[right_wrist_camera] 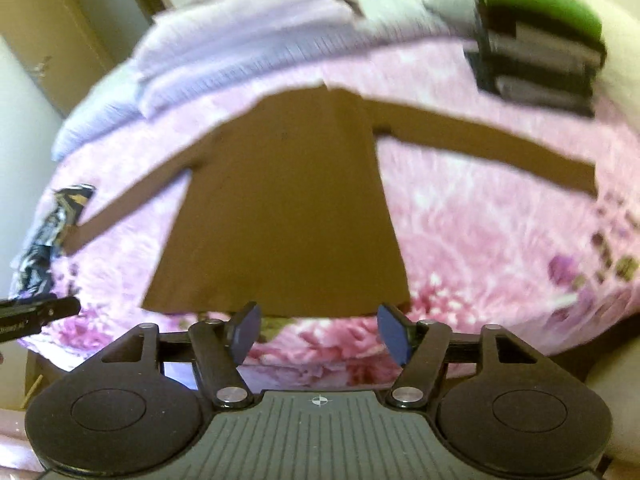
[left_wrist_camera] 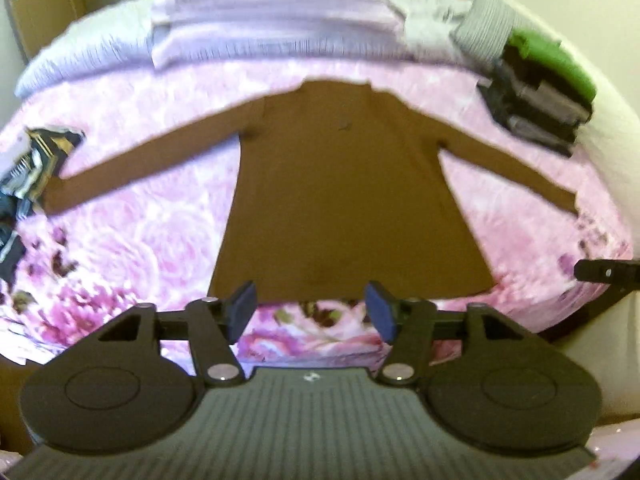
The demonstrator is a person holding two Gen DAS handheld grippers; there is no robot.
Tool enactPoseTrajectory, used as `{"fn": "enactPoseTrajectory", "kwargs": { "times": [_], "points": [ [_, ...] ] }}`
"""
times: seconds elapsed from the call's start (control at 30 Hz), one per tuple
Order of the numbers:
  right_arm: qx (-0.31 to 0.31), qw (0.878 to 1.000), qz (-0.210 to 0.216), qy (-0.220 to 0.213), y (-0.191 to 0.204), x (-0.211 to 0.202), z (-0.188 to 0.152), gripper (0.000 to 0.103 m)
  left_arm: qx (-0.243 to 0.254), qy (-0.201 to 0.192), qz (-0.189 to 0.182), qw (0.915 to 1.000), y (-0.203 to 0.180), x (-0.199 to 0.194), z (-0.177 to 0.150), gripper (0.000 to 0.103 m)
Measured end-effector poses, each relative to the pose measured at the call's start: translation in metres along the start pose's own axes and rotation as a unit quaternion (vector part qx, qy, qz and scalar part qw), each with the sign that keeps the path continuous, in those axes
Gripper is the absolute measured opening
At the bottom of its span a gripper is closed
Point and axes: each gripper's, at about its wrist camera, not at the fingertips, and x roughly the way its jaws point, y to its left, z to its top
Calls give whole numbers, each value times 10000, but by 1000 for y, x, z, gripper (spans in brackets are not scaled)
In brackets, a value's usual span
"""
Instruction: Fold large clothes
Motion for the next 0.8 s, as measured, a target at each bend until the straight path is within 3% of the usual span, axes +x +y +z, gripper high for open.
{"fn": "enactPoseTrajectory", "kwargs": {
  "times": [0.1,0.23,0.53,0.8],
  "points": [
    [-221,9995,29,-235,9,-38,-5,64,6,-229,-28,9997,-11,-40,1,66],
    [-314,9992,106,-218,24,-59,-12,65,-47,-183,48,9998,-19,-67,-4,72],
    [-483,9986,153,158,44,-67,-41,65,34,199,164,9997,-21,-74,-23,72],
    [-538,9984,63,188,43,-72,-49,65,77,206,166,9996,-27,-80,-27,72]
  ]
}}
